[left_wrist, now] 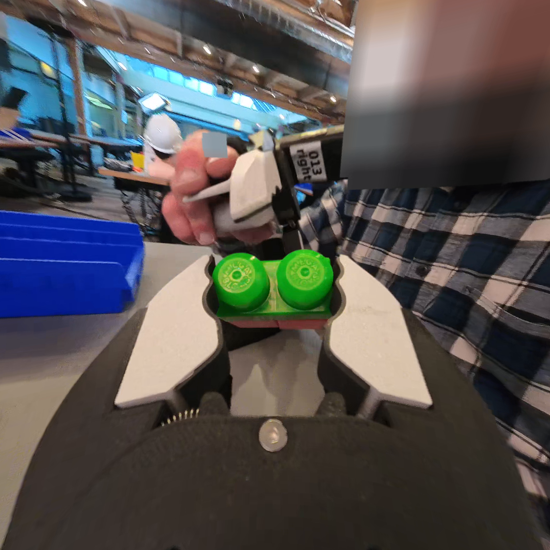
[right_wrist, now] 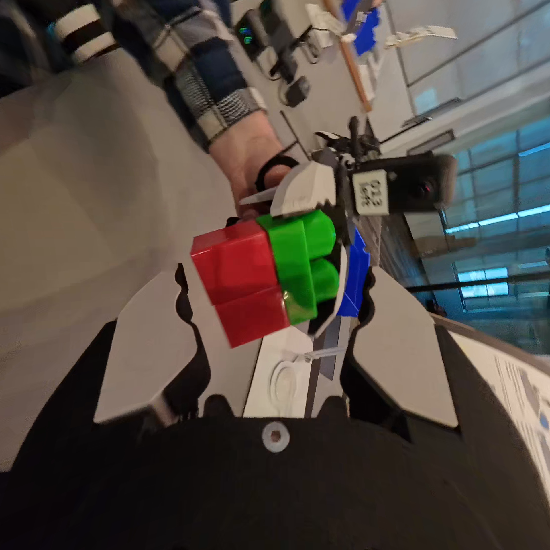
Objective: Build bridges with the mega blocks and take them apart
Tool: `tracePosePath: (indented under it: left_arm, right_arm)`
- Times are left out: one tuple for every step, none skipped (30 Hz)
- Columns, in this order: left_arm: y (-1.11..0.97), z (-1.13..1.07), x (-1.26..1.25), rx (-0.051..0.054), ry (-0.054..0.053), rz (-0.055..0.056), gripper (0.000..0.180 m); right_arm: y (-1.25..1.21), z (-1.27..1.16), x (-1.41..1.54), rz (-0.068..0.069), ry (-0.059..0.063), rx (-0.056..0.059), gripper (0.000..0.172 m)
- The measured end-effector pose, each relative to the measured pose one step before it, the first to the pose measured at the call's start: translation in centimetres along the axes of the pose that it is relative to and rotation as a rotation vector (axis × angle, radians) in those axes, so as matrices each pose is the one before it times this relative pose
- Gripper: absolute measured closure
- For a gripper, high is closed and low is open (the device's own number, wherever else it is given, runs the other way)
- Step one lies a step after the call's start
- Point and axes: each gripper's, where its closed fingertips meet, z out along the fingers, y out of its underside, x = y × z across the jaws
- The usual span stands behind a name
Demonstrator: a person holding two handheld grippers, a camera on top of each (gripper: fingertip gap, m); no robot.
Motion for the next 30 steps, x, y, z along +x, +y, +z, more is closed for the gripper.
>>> tracePosePath:
  left_arm:
    - [0.462, 0.516, 0.338, -0.038, 0.0379, -0.0127, 0.107]
    - [0.358, 0.493, 0.098, -0.0312, 0.0178, 0.0, 0.107]
    - [0.099, 0.341, 0.036, -0.017, 0.0139, -0.0059, 0.107]
    - [-0.006, 0.191, 0.023, -0.0121, 0.0128, -0.0054, 0.107]
    - [0.027, 0.134, 0.084, -0.0143, 0.013, -0.001, 0.107]
    - [0.345, 0.178, 0.231, -0.0329, 0.0173, 0.0048, 0.107]
    - [0.217, 0.105, 0.095, -0.0184, 0.008, -0.0033, 0.108]
    - [0.04, -0.017, -0.004, -0.0011, 0.004, -0.0077, 0.107]
    - [0.025, -0.059, -0.058, -0.0003, 0.0022, -0.0057, 0.107]
    - [-0.044, -0.065, -0.033, 0.0043, 0.0024, -0.0013, 0.108]
    - [-0.027, -0.057, -0.093, 0.0019, -0.0028, 0.0009, 0.108]
    - [0.087, -0.013, -0.089, -0.0031, -0.0007, -0.0035, 0.108]
    - [-0.049, -0.022, -0.029, 0.0085, 0.0048, -0.0041, 0.108]
    - [-0.017, -0.028, 0.001, 0.0062, 0.0045, -0.0013, 0.108]
    - [0.113, 0.022, 0.005, -0.0027, 0.0027, 0.0006, 0.107]
    - [0.026, 0.009, 0.011, 0.0023, 0.0028, 0.0005, 0.107]
    - [0.028, 0.007, -0.012, 0.0025, 0.0023, -0.0006, 0.108]
    - [0.139, 0.003, -0.04, -0.0032, 0.0014, -0.0017, 0.107]
    - [0.066, -0.067, -0.112, 0.0044, -0.0015, -0.0031, 0.107]
    - [-0.026, -0.111, -0.052, 0.0105, 0.0001, -0.0013, 0.107]
    - [-0.012, -0.151, -0.044, 0.0096, -0.0016, 0.0031, 0.107]
    - [-0.232, -0.253, -0.074, 0.0255, -0.0038, 0.0052, 0.108]
    - [-0.121, -0.274, 0.064, 0.0158, -0.0039, 0.0233, 0.108]
    - [-0.224, -0.323, 0.271, 0.019, 0.009, 0.009, 0.108]
    - [-0.56, -0.413, 0.443, 0.041, 0.0161, 0.0147, 0.107]
    - [-0.652, -0.446, 0.476, 0.0448, 0.0182, 0.0097, 0.108]
    - [-0.44, -0.351, 0.282, 0.0234, 0.0037, 0.0121, 0.108]
    - [-0.335, -0.25, 0.219, 0.0126, -0.0032, 0.019, 0.108]
    - [-0.364, -0.138, 0.318, 0.0122, 0.0071, 0.0135, 0.108]
    - [-0.326, 0.011, 0.291, 0.0065, 0.0073, 0.0133, 0.108]
  right_arm:
    - [-0.153, 0.526, -0.328, -0.0326, -0.0345, -0.0066, 0.059]
    - [0.036, 0.554, -0.261, -0.0254, -0.0265, -0.0112, 0.055]
    - [-0.025, 0.479, -0.404, -0.0196, -0.0307, -0.0066, 0.056]
    - [-0.138, 0.349, -0.464, -0.0207, -0.0271, 0.0008, 0.062]
    - [-0.261, 0.246, -0.444, -0.0214, -0.0192, 0.0093, 0.066]
    - [-0.177, 0.144, -0.383, -0.0074, -0.021, 0.0071, 0.065]
    - [-0.031, 0.065, -0.158, 0.0038, -0.0107, 0.0009, 0.065]
    - [0.04, 0.03, 0.02, 0.0064, 0.0009, -0.002, 0.066]
    - [0.063, 0.03, 0.082, 0.0051, 0.0083, -0.0035, 0.067]
    - [0.085, 0.038, 0.147, 0.0031, 0.0159, -0.0026, 0.068]
    - [0.117, 0.027, 0.043, 0.0039, 0.0056, -0.0019, 0.068]
    - [0.096, 0.017, 0.005, 0.0032, 0.0016, -0.0015, 0.068]
    - [0.058, 0.017, 0.066, 0.0062, 0.0066, -0.0038, 0.068]
    - [0.057, 0.013, -0.035, 0.005, -0.0022, -0.0064, 0.068]
    - [0.042, 0.002, -0.083, -0.0001, -0.0057, -0.0043, 0.068]
    - [0.029, 0.0, -0.01, 0.0, 0.0004, -0.0016, 0.068]
    - [0.056, 0.011, -0.07, 0.0012, -0.0044, -0.0016, 0.069]
    - [0.098, 0.046, -0.08, 0.0037, -0.0065, -0.0017, 0.068]
    - [0.084, 0.079, 0.008, 0.006, -0.0015, 0.003, 0.068]
    - [-0.033, 0.104, 0.053, 0.0084, -0.0001, 0.0124, 0.068]
    - [0.055, 0.091, 0.157, 0.0129, 0.0059, 0.0005, 0.068]
    - [0.286, 0.046, 0.409, 0.0138, 0.0223, -0.0194, 0.064]
    - [0.296, -0.175, 0.608, 0.008, 0.0316, -0.0174, 0.05]
    - [0.167, -0.485, 0.434, 0.0116, 0.0136, -0.0018, 0.055]
    - [0.085, -0.607, 0.397, 0.0376, 0.0043, 0.0128, 0.06]
    - [0.103, -0.672, 0.645, 0.0661, 0.0152, 0.0237, 0.06]
    - [0.195, -0.694, 0.739, 0.0861, 0.0137, 0.0335, 0.062]
    - [0.265, -0.637, 0.517, 0.1078, -0.0106, 0.0372, 0.07]
    - [0.242, -0.541, 0.1, 0.1191, -0.044, 0.0387, 0.084]
    - [0.133, -0.438, -0.013, 0.1207, -0.0474, 0.0462, 0.094]
